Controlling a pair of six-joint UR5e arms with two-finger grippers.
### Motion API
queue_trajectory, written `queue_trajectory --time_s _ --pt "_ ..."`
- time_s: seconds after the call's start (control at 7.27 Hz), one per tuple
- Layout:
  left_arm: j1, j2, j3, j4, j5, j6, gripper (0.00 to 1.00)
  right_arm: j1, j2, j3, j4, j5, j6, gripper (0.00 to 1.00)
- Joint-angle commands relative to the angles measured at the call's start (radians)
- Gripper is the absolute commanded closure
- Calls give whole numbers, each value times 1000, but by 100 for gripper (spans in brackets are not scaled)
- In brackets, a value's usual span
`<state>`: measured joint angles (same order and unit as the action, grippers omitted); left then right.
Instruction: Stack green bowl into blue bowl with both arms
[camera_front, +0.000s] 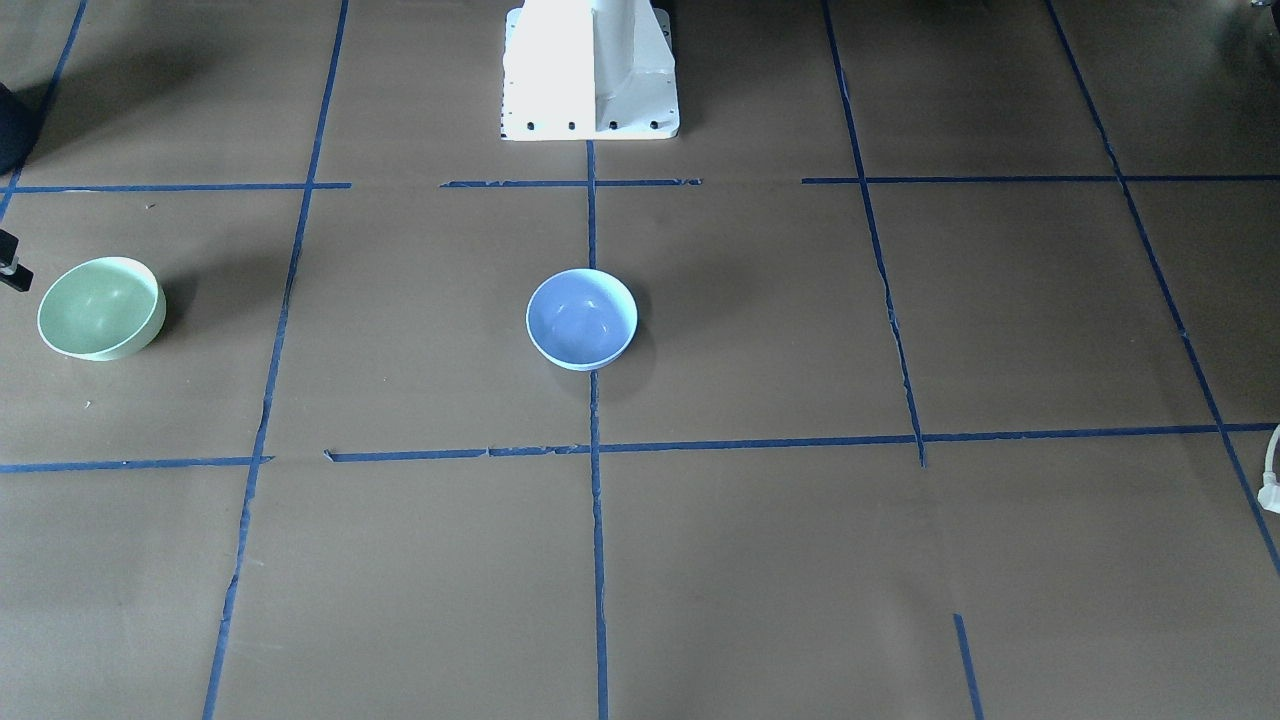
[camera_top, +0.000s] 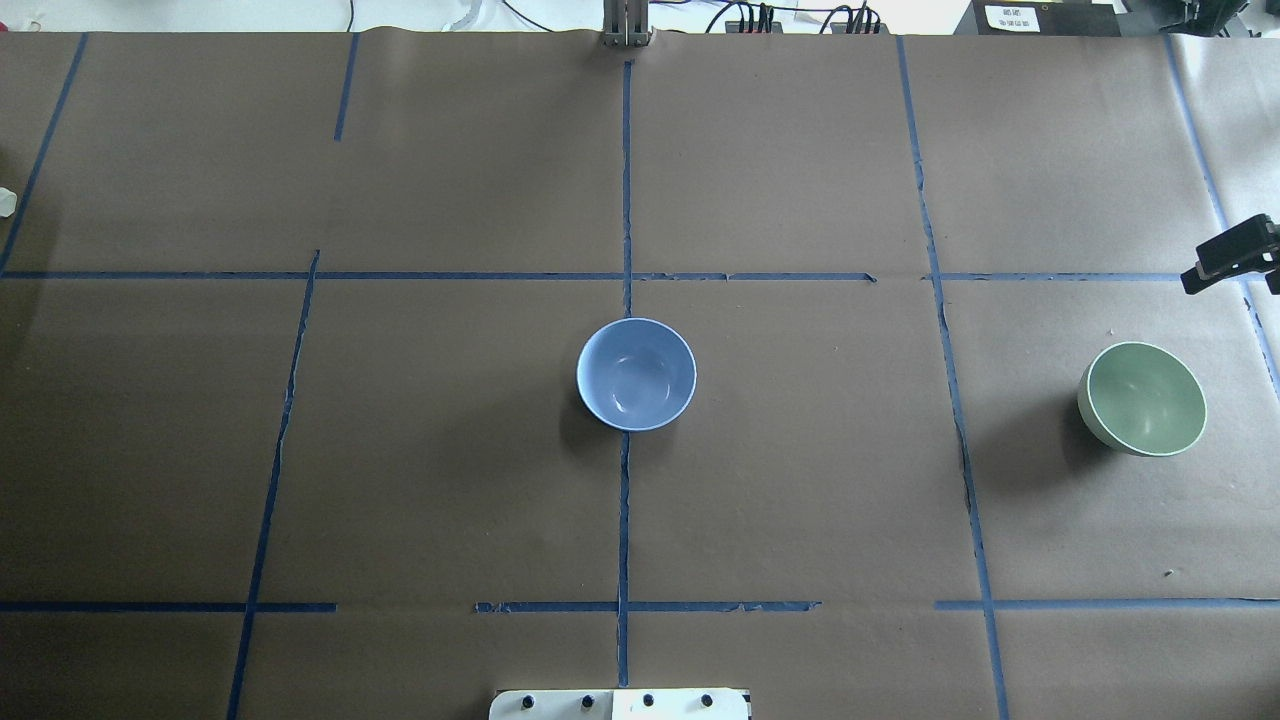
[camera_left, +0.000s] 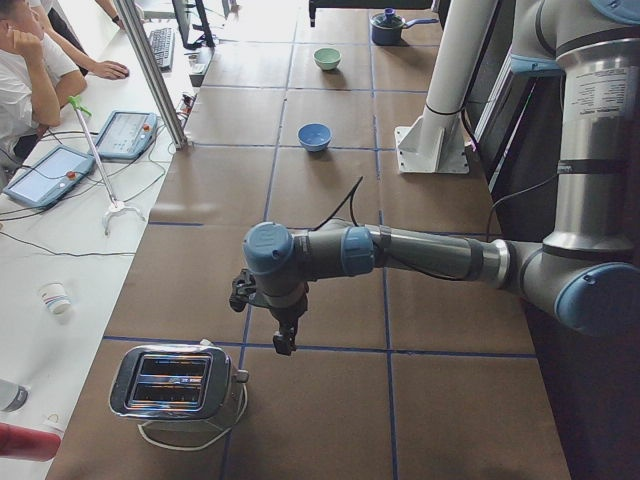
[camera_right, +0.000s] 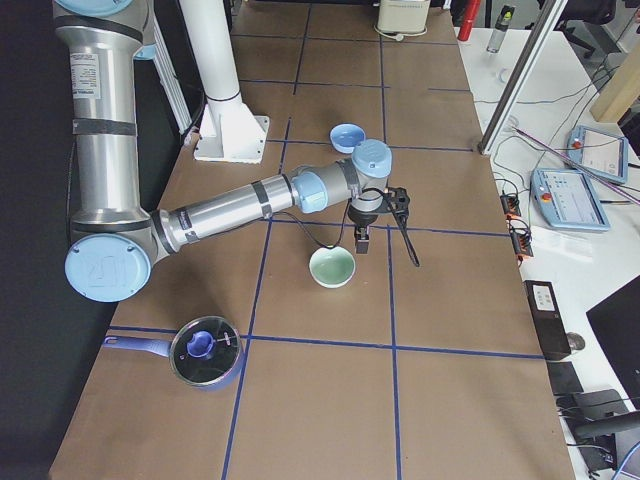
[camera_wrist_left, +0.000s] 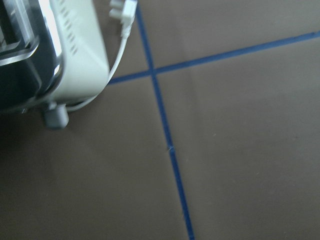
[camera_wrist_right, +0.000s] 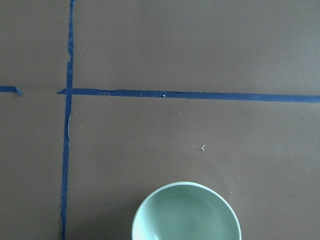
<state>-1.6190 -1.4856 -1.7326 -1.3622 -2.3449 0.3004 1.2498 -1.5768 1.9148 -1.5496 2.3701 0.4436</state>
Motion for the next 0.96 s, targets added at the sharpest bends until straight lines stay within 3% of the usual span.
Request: queue_trajectory --time_s 0.0,0.41,0.69,0.83 --pt "-12 51 4 -83 -33 -38 0 -51 -69 -11 142 -41 88 0" --pt "-12 51 -5 -83 -33 -41 0 -121 -153 -187 504 -78 168 0" --pt "-10 50 -8 -84 -33 -50 0 -196 -152 -276 604 -130 217 1" --pt "-10 50 -10 -84 -33 -50 0 -225 -149 -278 612 -133 254 9"
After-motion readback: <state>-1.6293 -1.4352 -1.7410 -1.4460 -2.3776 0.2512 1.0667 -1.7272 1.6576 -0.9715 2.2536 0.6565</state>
